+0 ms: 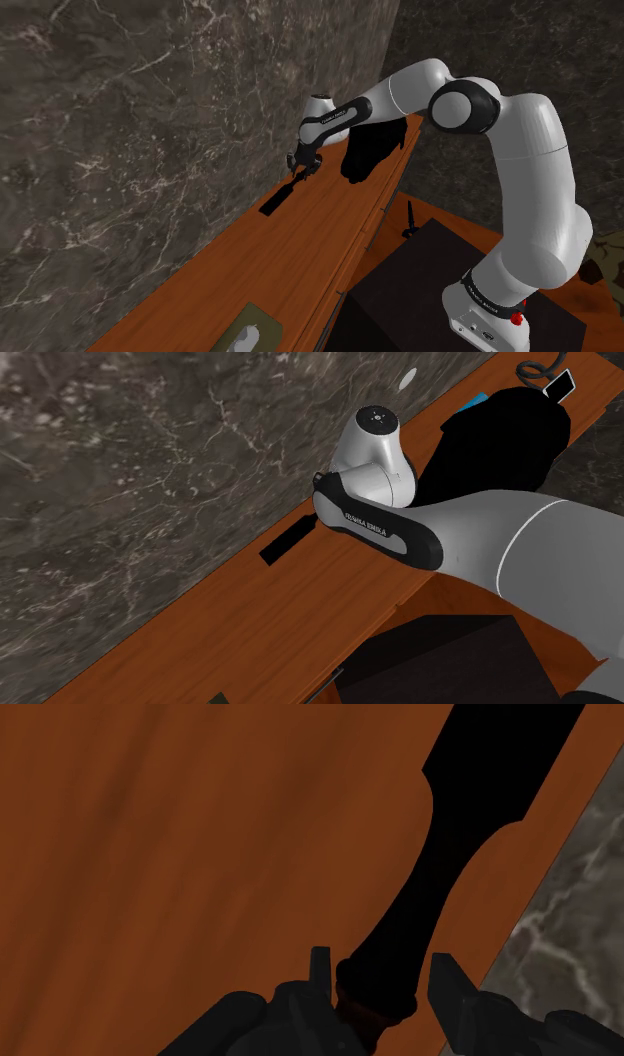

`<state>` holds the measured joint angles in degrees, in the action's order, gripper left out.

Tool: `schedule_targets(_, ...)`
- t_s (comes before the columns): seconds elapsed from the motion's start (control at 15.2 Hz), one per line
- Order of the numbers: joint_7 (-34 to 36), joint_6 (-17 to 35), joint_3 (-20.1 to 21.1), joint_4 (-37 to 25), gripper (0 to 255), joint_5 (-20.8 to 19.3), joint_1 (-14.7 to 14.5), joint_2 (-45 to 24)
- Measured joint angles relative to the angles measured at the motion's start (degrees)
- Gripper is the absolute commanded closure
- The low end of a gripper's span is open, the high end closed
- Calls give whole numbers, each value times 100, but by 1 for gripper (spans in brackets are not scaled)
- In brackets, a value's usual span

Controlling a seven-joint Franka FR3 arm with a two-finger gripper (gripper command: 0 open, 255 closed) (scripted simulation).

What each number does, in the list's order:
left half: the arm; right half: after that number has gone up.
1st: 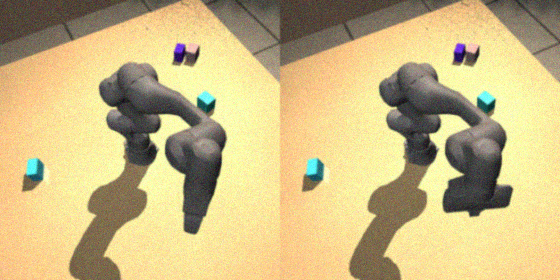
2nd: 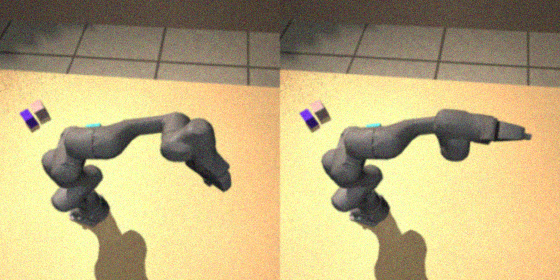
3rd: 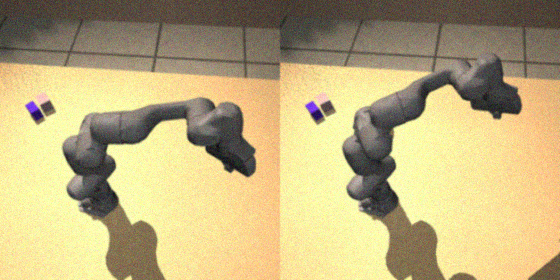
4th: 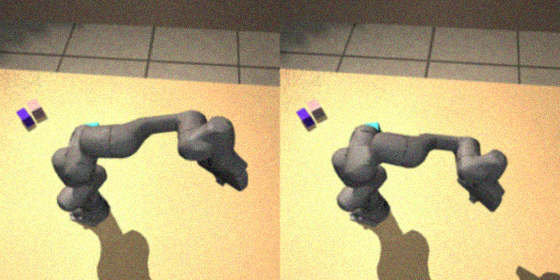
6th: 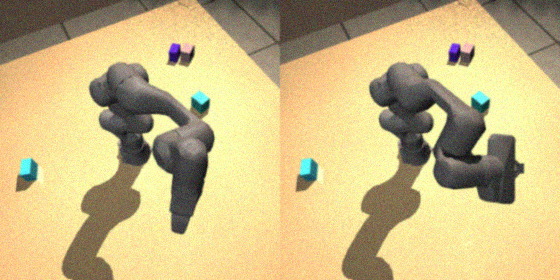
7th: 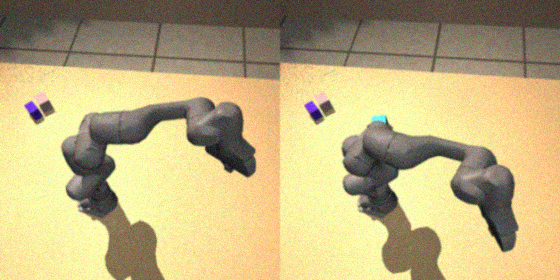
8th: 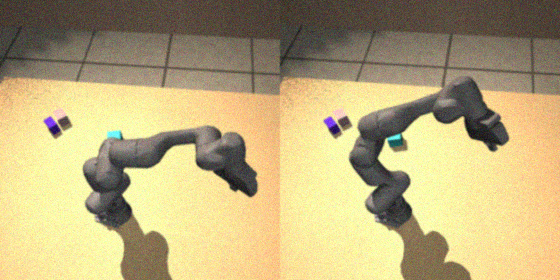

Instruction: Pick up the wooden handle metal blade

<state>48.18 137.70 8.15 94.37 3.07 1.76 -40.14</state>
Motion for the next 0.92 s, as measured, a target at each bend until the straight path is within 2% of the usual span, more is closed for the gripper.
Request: schedule_targets(0.92, 51, -691, 35, -60, 255, 33, 40, 638)
